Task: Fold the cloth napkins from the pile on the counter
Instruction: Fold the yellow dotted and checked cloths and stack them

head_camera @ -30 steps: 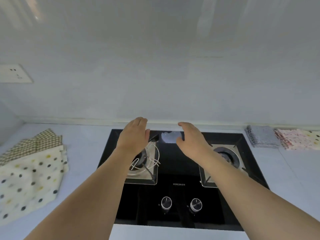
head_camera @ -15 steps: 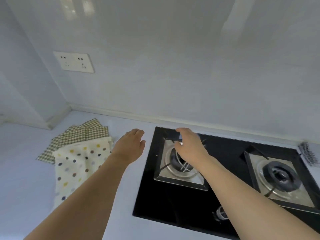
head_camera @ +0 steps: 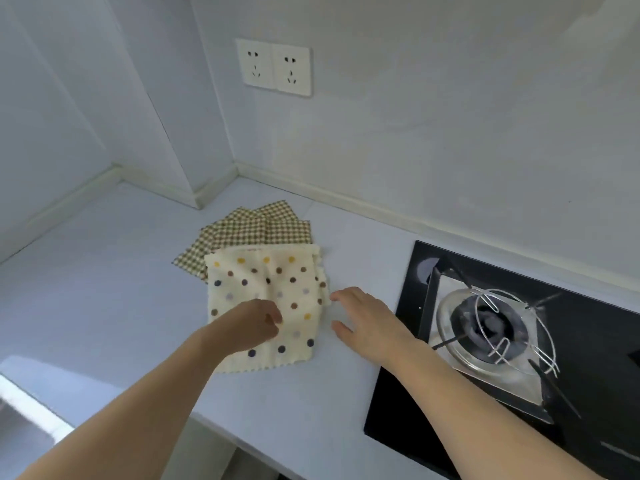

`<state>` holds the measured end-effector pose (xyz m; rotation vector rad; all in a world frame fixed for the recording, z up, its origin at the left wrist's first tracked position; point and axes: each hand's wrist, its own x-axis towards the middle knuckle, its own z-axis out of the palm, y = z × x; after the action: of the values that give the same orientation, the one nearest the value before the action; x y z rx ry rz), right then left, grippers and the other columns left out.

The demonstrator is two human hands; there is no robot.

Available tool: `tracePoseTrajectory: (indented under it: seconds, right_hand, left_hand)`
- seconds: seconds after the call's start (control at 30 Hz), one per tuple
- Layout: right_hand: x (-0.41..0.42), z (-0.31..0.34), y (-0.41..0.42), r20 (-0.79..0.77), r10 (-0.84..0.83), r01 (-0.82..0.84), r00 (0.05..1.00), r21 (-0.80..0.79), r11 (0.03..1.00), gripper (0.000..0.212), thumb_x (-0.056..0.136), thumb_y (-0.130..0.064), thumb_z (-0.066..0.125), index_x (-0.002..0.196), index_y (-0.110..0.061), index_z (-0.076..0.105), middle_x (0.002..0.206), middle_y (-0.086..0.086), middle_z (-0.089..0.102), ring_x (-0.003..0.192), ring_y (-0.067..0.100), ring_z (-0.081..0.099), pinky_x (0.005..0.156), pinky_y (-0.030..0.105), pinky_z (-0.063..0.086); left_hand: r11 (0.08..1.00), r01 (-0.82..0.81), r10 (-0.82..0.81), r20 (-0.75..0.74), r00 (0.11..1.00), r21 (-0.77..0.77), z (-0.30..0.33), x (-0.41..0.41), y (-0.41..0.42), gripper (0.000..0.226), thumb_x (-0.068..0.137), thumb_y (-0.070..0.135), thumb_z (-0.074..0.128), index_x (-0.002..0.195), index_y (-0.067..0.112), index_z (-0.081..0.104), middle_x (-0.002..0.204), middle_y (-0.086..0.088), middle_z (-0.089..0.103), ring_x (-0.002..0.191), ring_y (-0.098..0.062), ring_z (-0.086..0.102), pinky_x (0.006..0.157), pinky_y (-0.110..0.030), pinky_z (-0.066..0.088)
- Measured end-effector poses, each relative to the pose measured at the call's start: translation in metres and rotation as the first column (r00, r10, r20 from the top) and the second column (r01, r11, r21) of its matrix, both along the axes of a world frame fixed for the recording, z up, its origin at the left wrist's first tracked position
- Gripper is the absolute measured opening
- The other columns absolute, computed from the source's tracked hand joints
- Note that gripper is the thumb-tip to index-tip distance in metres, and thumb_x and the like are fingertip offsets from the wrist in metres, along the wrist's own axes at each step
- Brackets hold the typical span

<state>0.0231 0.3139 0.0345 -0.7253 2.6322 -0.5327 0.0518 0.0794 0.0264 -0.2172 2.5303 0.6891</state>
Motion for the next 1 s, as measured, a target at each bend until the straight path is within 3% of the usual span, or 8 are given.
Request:
tracePoseTrajectory:
  seconds: [0.17,0.27,0.37,0.5,0.67,0.83,0.9,1.0]
  right_hand:
    - [0.009,-0.069,-0.038,-0.075,0.148,-0.147,0.986,0.008,0.989,0.067,0.079,-0.062,0.062,0.131,-0.025,0.041,0.126,-0.01,0.039,0.108,0.012,0.044,0.099,0.028,0.035]
    - [0.017,-0.108,-0.042,-0.197,0.158,-0.166,0.968,-0.028,0.986,0.06,0.076,-0.071,0.057,0.119,-0.031,0.047,0.111,-0.016,0.036,0.101,0.008,0.037,0.099,0.028,0.03]
    - [0.016,-0.126,-0.041,-0.29,0.145,-0.171,0.946,-0.068,0.983,0.051,0.081,-0.073,0.047,0.113,-0.034,0.049,0.106,-0.017,0.034,0.101,0.009,0.035,0.098,0.027,0.026]
    - [0.016,-0.134,-0.045,-0.393,0.152,-0.208,0.907,-0.103,0.973,0.035,0.087,-0.06,0.051,0.103,-0.029,0.054,0.101,-0.015,0.041,0.096,0.008,0.036,0.092,0.025,0.026]
    - [0.037,-0.12,-0.05,-0.506,-0.028,-0.081,0.862,-0.192,0.978,0.006,0.091,-0.022,0.051,0.091,-0.016,0.054,0.089,-0.004,0.055,0.084,0.018,0.045,0.08,0.038,0.043]
    - [0.085,-0.068,-0.041,-0.478,-0.301,0.097,0.825,-0.405,0.909,0.003,0.092,-0.018,0.048,0.095,-0.019,0.049,0.087,-0.001,0.059,0.07,0.014,0.048,0.064,0.033,0.041]
    - [0.104,-0.046,-0.038,-0.518,-0.328,0.124,0.79,-0.388,0.913,0.007,0.09,-0.015,0.046,0.095,-0.02,0.046,0.082,-0.002,0.057,0.065,0.013,0.046,0.058,0.03,0.037]
    - [0.129,-0.015,-0.036,-0.572,-0.362,0.15,0.736,-0.384,0.911,0.012,0.089,-0.01,0.043,0.096,-0.019,0.043,0.079,-0.003,0.051,0.068,0.016,0.047,0.057,0.032,0.036]
  left_hand:
    - [0.986,0.164,-0.165,0.041,0.986,0.018,-0.056,0.007,-0.007,0.015,0.079,0.033,0.066,0.09,0.03,0.058,0.093,0.011,0.051,0.076,-0.009,0.051,0.061,-0.02,0.038]
    - [0.953,0.281,-0.289,-0.07,0.955,-0.111,-0.078,0.012,-0.007,0.026,0.076,0.039,0.067,0.093,0.031,0.048,0.098,0.009,0.042,0.083,-0.011,0.046,0.062,-0.022,0.034]
    - [0.929,0.287,-0.342,-0.247,0.907,-0.231,-0.088,0.014,-0.01,0.012,0.082,0.033,0.057,0.088,0.026,0.05,0.095,0.008,0.045,0.082,-0.014,0.049,0.058,-0.021,0.031]
    - [0.901,0.189,-0.34,-0.365,0.867,-0.39,-0.093,0.013,-0.006,0.012,0.084,0.033,0.053,0.085,0.022,0.052,0.089,0.006,0.052,0.08,-0.017,0.054,0.06,-0.027,0.036]
    - [0.98,0.091,-0.182,-0.593,0.785,-0.18,-0.079,0.028,-0.01,0.006,0.088,0.02,0.046,0.089,0.02,0.052,0.082,0.003,0.057,0.077,-0.021,0.054,0.061,-0.033,0.041]
    - [0.969,0.063,-0.231,-0.798,0.557,-0.237,-0.042,0.063,-0.006,0.019,0.102,0.027,0.036,0.111,0.017,0.05,0.098,-0.002,0.059,0.086,-0.028,0.056,0.068,-0.037,0.043]
    - [0.962,0.065,-0.265,-0.838,0.476,-0.267,-0.027,0.077,-0.005,0.021,0.103,0.033,0.034,0.11,0.019,0.047,0.092,0.0,0.058,0.082,-0.028,0.057,0.066,-0.037,0.041]
    - [0.942,0.167,-0.337,-0.821,0.462,-0.293,0.0,0.098,-0.004,0.013,0.099,0.035,0.039,0.105,0.024,0.043,0.074,0.008,0.055,0.067,-0.022,0.057,0.055,-0.032,0.037]
